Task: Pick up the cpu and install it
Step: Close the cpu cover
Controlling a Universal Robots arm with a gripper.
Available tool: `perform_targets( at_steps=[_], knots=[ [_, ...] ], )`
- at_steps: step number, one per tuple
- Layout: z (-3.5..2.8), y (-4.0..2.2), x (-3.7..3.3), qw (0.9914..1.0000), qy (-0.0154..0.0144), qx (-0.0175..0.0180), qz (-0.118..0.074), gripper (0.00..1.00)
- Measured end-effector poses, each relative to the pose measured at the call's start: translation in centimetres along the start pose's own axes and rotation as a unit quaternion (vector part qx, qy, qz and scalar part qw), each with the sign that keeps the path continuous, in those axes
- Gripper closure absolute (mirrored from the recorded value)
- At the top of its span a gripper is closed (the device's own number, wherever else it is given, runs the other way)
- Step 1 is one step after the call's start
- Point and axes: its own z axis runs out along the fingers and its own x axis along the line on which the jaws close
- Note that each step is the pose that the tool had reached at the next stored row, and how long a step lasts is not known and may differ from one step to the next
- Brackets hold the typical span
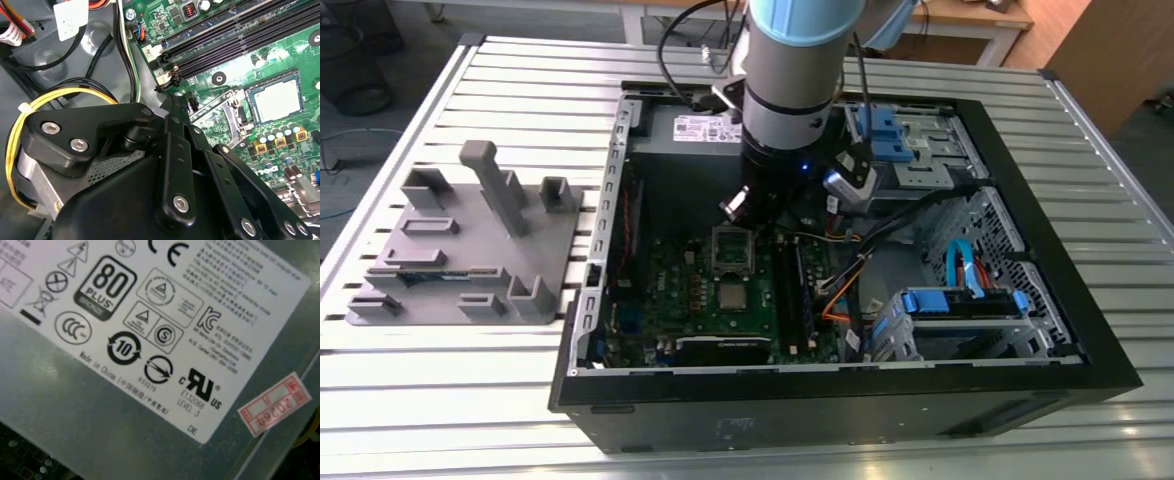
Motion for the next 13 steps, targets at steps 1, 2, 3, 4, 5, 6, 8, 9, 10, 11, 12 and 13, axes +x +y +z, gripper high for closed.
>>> perform_targets(
  at_steps=[1,2,3,4,5,6,8,9,10,11,12,13],
  knots=[
    [-0.08,-0.01,0.01,1.00000,0.0001,-0.0001,-0.002,0.89],
    [-0.15,-0.03,0.01,0.99999,0.0001,-0.0002,-0.005,0.89],
    [-0.25,-0.04,0.02,0.99997,0.0003,-0.0004,-0.007,0.89],
    [-0.34,-0.05,0.02,0.99996,0.0003,-0.0005,-0.009,0.89],
    [-0.44,-0.06,0.03,0.99993,0.0004,-0.0006,-0.012,0.89],
    [-0.54,-0.06,0.03,0.99991,0.0005,-0.0007,-0.014,0.89],
    [-0.74,-0.08,0.03,0.99984,0.0006,-0.0009,-0.018,0.89],
    [-0.86,-0.09,0.04,0.99980,0.0006,-0.0010,-0.020,0.89],
    [-0.96,-0.10,0.04,0.99976,0.0007,-0.0011,-0.022,0.89],
    [-1.06,-0.12,0.05,0.99971,0.0008,-0.0012,-0.024,0.89],
    [-1.13,-0.13,0.06,0.99966,0.0009,-0.0013,-0.026,0.89],
    [-1.14,-0.15,0.07,0.99961,0.0009,-0.0014,-0.028,0.89]
  ],
)
